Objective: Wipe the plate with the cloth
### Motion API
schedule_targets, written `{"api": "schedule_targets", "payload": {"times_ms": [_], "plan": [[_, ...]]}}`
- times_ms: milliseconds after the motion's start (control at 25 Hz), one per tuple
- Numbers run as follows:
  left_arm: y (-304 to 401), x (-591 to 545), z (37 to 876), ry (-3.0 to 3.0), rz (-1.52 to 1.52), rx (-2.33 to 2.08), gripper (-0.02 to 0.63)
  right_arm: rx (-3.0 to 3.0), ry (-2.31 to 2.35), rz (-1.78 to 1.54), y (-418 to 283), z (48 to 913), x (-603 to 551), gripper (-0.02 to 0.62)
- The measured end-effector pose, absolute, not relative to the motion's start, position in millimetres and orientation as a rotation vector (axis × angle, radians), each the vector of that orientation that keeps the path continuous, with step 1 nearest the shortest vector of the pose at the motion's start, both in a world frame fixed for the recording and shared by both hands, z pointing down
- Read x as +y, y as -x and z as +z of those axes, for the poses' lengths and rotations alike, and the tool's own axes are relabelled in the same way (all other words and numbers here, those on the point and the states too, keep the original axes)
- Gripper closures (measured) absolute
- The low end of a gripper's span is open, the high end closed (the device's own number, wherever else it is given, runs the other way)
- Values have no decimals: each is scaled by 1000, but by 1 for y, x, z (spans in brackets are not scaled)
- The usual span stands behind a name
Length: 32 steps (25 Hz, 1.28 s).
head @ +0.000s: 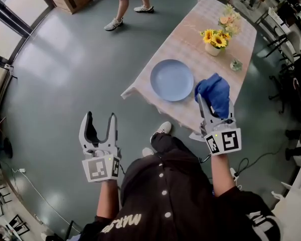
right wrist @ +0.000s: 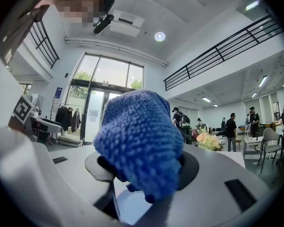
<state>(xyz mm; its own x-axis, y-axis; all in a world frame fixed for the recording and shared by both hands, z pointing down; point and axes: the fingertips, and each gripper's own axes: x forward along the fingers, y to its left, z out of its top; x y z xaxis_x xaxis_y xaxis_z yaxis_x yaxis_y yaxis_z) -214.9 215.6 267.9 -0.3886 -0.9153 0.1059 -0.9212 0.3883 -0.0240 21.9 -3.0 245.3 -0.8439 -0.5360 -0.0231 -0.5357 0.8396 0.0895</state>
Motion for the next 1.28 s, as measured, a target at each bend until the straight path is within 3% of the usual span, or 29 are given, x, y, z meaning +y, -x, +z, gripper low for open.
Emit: {"api": "schedule_targets", "payload": {"times_ms": [440, 1280], "plan": [[234, 103, 256, -1854, 120, -2447, 307, -2976, -1019, -162, -14, 232, -84, 399], [206, -46, 276, -2167, 200, -2096, 307, -2736, -1431, -158, -87, 242, -145, 399]]}}
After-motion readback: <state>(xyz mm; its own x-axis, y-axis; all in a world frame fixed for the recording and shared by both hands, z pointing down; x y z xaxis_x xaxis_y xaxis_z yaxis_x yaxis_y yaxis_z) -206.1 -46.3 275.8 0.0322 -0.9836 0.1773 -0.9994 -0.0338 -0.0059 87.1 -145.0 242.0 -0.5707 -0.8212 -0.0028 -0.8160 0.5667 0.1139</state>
